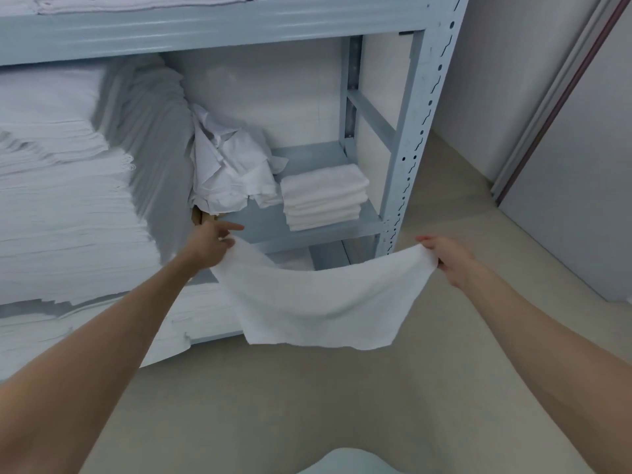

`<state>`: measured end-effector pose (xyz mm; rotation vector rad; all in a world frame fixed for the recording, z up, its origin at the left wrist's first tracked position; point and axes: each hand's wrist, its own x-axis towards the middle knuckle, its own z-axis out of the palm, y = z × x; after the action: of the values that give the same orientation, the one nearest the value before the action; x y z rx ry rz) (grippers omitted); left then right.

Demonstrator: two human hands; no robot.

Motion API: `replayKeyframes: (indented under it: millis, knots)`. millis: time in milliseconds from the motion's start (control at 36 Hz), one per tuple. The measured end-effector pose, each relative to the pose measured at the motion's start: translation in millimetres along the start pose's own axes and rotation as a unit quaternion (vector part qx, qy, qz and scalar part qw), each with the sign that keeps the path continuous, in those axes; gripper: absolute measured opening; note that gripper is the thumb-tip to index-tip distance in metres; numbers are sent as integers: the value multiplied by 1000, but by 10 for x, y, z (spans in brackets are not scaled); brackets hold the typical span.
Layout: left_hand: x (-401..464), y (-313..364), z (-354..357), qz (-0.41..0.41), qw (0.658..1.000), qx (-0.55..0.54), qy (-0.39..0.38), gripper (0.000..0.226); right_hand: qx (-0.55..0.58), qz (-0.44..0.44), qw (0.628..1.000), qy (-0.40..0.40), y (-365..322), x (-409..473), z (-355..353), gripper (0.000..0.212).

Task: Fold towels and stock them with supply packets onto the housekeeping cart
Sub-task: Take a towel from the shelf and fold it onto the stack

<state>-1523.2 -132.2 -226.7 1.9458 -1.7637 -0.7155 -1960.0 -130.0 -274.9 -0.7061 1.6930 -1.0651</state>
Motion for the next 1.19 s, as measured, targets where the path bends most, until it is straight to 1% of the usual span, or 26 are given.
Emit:
replayKeyframes:
  millis: [83, 167, 222, 278, 333, 389, 472, 556, 611, 667, 750, 806, 861, 917, 944, 1000, 1028, 1083, 1139, 1194]
  knots:
    - [92, -32, -3, -24, 999, -9, 19, 35, -37, -27, 999, 15, -71, 48, -41, 28]
    - [164, -74, -50, -108, 988, -98, 56, 34, -49, -39, 997, 42, -134, 79, -110, 30]
    - [201, -97, -95, -164, 967, -179, 78, 31, -46, -41, 996, 61, -162, 92, -155, 32]
    - [246, -123, -135, -209, 938, -260, 97, 33, -26, -47, 995, 86, -185, 95, -192, 31]
    - [281, -137, -165, -236, 915, -304, 124, 27, 0, -54, 991, 119, -207, 90, -213, 32]
    - [318, -144, -165, -232, 909, -306, 163, 16, 27, -62, 986, 154, -225, 83, -224, 32]
    - [345, -139, -129, -179, 931, -242, 207, 18, 55, -74, 979, 182, -249, 72, -208, 32]
    - [338, -106, -98, -138, 954, -152, 218, 11, 55, -87, 976, 191, -259, 70, -183, 34]
    - [337, -95, -85, -133, 959, -135, 213, 10, 44, -98, 976, 190, -264, 82, -190, 34]
    - [331, -90, -85, -148, 957, -152, 199, 13, 17, -110, 976, 185, -253, 103, -216, 34]
    - [343, -104, -113, -172, 955, -182, 159, 15, -41, -118, 976, 178, -216, 144, -273, 35]
    - [360, -83, -131, -173, 956, -198, 128, 13, -79, -119, 974, 175, -196, 167, -311, 36]
    - [368, -35, -132, -166, 952, -239, 92, 14, -109, -119, 972, 171, -178, 189, -340, 38]
    - [362, 41, -151, -152, 942, -298, 35, 14, -126, -119, 970, 169, -173, 211, -366, 39]
    - [355, 79, -169, -142, 936, -320, -9, 16, -130, -117, 970, 169, -178, 221, -378, 40]
    - [347, 124, -207, -117, 935, -319, -100, 27, -130, -111, 970, 171, -194, 226, -398, 40]
    - [348, 135, -220, -98, 942, -291, -135, 32, -128, -108, 971, 170, -204, 236, -407, 39]
    - [338, 164, -209, -39, 968, -180, -170, 31, -121, -100, 973, 167, -215, 258, -431, 38]
    - [349, 184, -145, 27, 985, -42, -167, 28, -112, -89, 975, 170, -234, 265, -449, 36]
    - [360, 210, -78, 80, 984, 66, -146, 28, -109, -79, 975, 176, -260, 262, -464, 36]
